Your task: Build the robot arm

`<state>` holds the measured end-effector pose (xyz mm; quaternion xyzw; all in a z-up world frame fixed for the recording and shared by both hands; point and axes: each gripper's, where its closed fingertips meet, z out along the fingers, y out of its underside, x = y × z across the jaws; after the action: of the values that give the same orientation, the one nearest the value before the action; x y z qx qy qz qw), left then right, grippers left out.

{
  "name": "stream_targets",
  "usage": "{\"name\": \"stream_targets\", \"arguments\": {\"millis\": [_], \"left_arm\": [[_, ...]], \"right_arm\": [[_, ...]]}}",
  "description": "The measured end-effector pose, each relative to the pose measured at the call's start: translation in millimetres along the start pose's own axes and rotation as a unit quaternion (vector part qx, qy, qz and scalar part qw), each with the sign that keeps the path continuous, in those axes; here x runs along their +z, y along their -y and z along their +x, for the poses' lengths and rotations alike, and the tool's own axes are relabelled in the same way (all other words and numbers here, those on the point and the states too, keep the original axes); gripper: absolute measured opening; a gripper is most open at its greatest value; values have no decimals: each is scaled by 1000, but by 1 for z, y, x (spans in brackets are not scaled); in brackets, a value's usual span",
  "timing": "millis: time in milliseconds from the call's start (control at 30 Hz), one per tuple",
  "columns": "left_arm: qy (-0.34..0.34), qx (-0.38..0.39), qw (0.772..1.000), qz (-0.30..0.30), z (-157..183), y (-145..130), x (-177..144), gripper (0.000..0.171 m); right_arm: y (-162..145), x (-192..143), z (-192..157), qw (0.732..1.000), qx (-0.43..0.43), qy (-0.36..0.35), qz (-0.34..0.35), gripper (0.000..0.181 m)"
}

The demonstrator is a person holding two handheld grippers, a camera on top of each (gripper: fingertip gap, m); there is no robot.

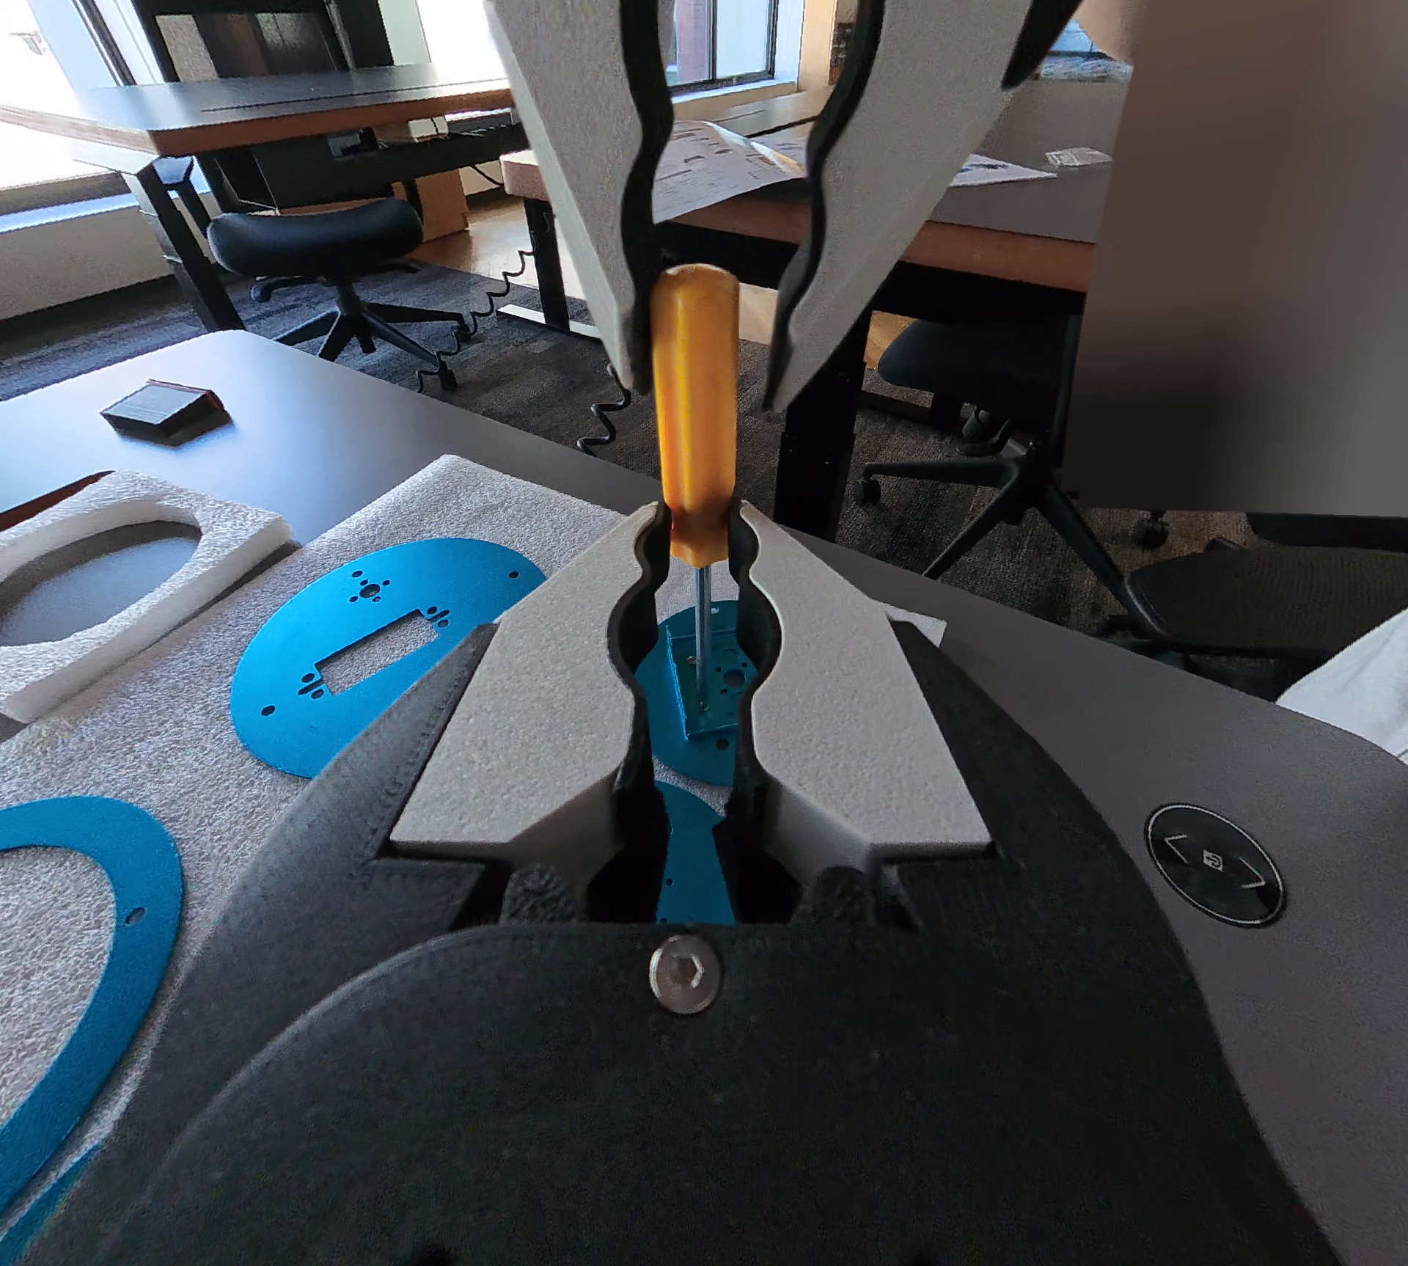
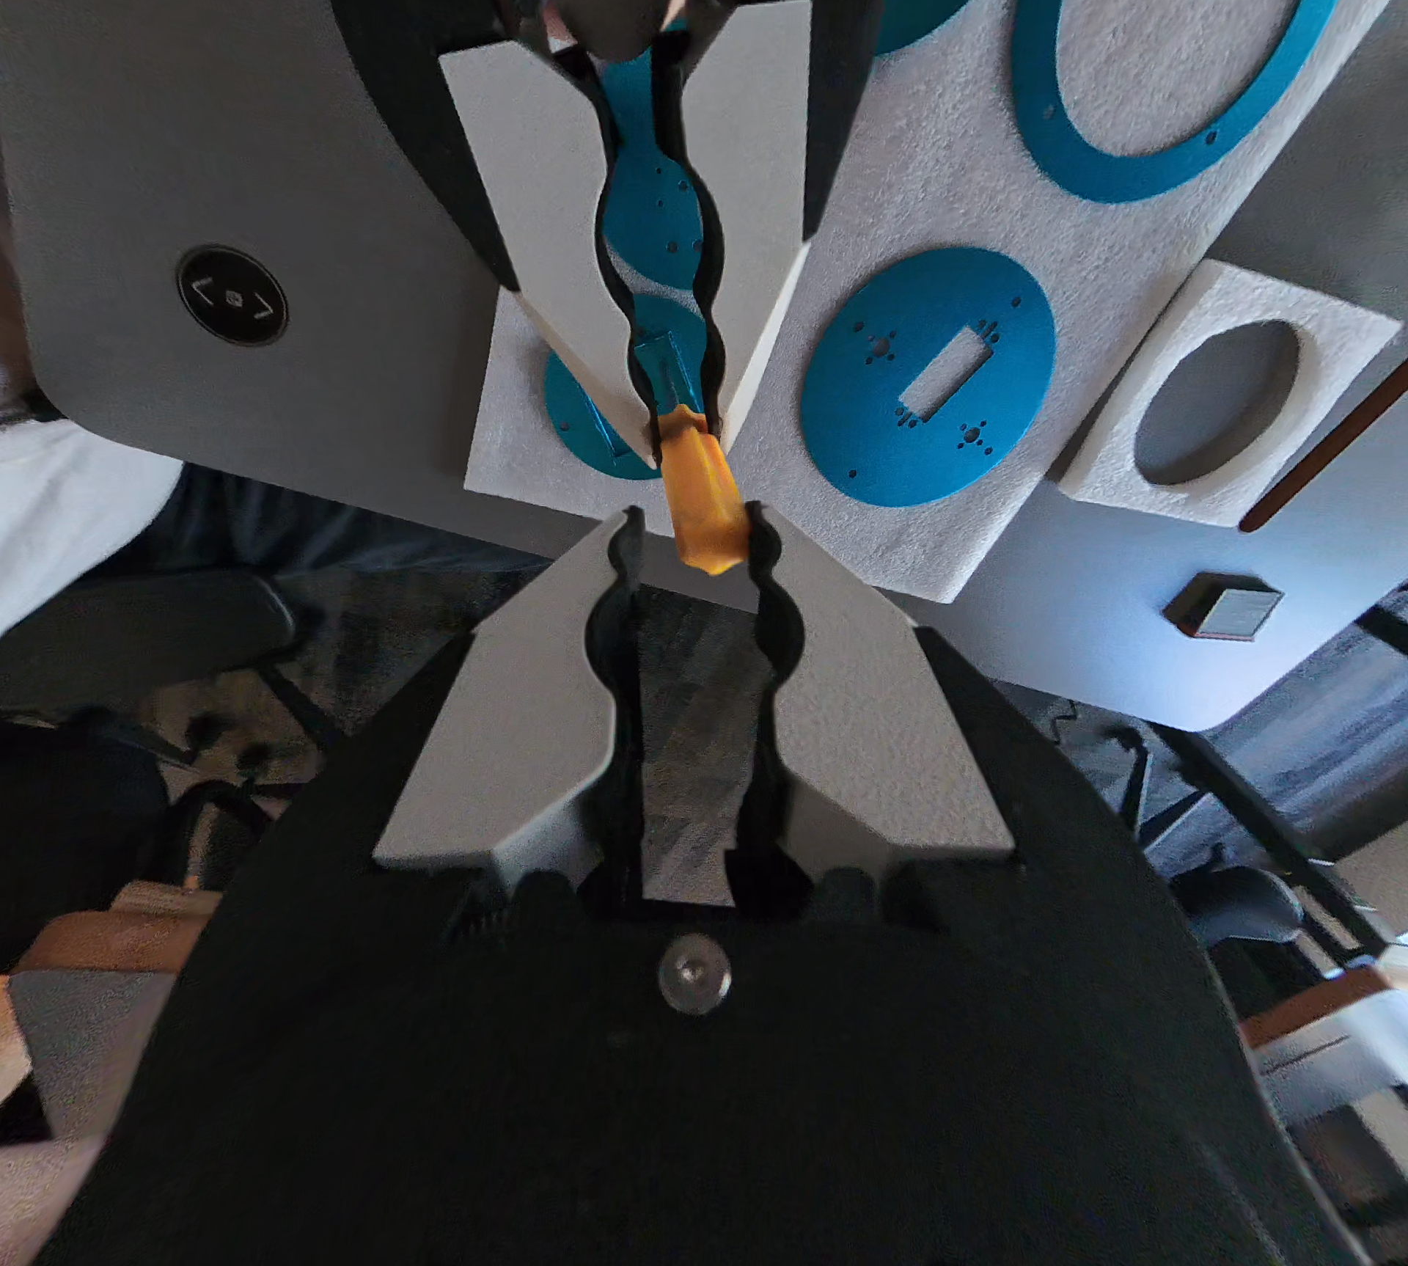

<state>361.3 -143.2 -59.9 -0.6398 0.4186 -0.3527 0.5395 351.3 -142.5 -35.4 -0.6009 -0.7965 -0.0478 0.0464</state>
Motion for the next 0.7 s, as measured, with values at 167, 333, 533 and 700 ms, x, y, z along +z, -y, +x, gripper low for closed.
{"name": "stream_targets", "arguments": {"millis": [167,333,533,700], "left_arm": [[-11,-4,1000,0,3,0,0,14],[2,-4,1000,-4,1,-1,3,16],[0,-3,1000,0,1,-1,1,15],[-3,1,1000,-2,2,-1,1,15]], "right_arm": [[0,2,-3,999,42,34,2,17],[-2,3,-2,981,187,53,3,16],[0,5,1,999,46,16,16,43],[6,4,0,999,4,12,37,19]]}}
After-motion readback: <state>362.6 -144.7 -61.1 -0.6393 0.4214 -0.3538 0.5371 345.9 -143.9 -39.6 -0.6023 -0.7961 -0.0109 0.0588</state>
